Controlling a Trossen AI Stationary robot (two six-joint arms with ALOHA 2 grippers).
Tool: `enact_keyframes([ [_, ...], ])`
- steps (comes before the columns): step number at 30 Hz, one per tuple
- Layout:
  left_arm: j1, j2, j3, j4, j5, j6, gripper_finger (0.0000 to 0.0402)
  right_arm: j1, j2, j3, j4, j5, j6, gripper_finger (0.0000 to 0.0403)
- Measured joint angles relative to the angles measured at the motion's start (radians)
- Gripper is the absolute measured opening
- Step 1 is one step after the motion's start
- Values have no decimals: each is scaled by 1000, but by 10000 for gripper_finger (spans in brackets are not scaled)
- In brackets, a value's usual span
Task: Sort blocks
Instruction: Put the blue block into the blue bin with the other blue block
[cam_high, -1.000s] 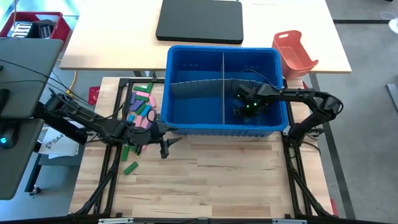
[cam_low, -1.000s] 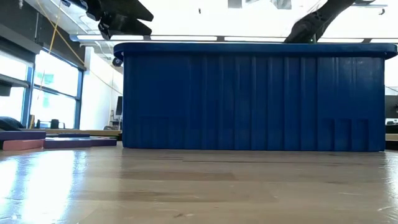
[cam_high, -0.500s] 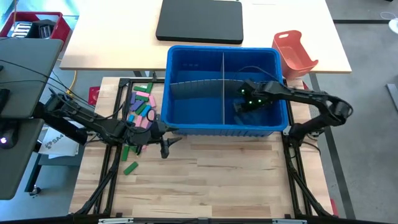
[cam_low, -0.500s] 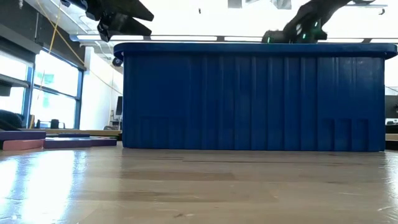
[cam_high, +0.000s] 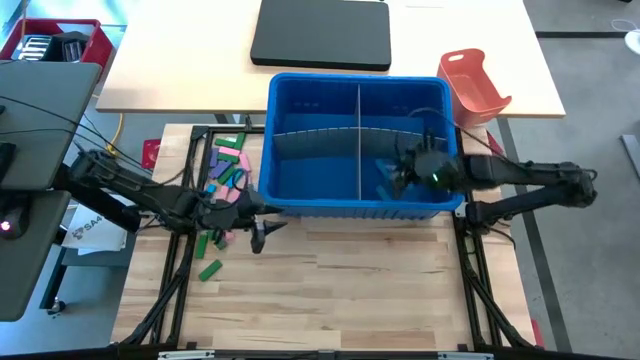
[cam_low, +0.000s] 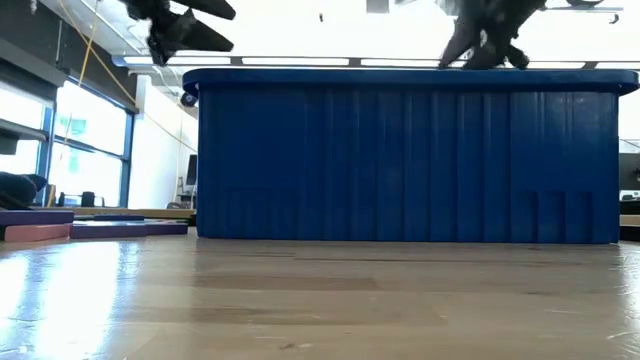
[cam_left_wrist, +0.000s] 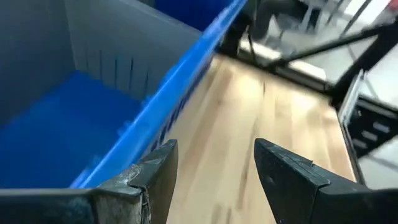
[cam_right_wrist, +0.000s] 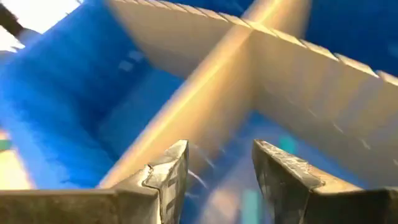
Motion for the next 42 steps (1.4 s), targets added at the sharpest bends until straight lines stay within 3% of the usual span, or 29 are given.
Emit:
enact_keyframes([
  [5,0,-25,197,-542,-2,-215,204,221,23,-21,204,192,-93,174],
  [9,23,-25,331,-879,-74,-418,204,315,79,-21,308,235,-186,174],
  [13,129,-26,377,-1102,-80,-515,204,360,137,-22,372,242,-246,174],
  [17,295,-19,350,-1236,-20,-546,202,378,177,-22,409,257,-266,174],
  [21,462,-18,272,-1171,58,-415,198,381,192,-22,416,258,-260,174],
  [31,824,13,-1,-817,248,-112,181,411,193,-22,423,259,-247,174],
  [42,1027,188,-120,-543,304,55,161,410,193,-22,429,259,-235,174],
])
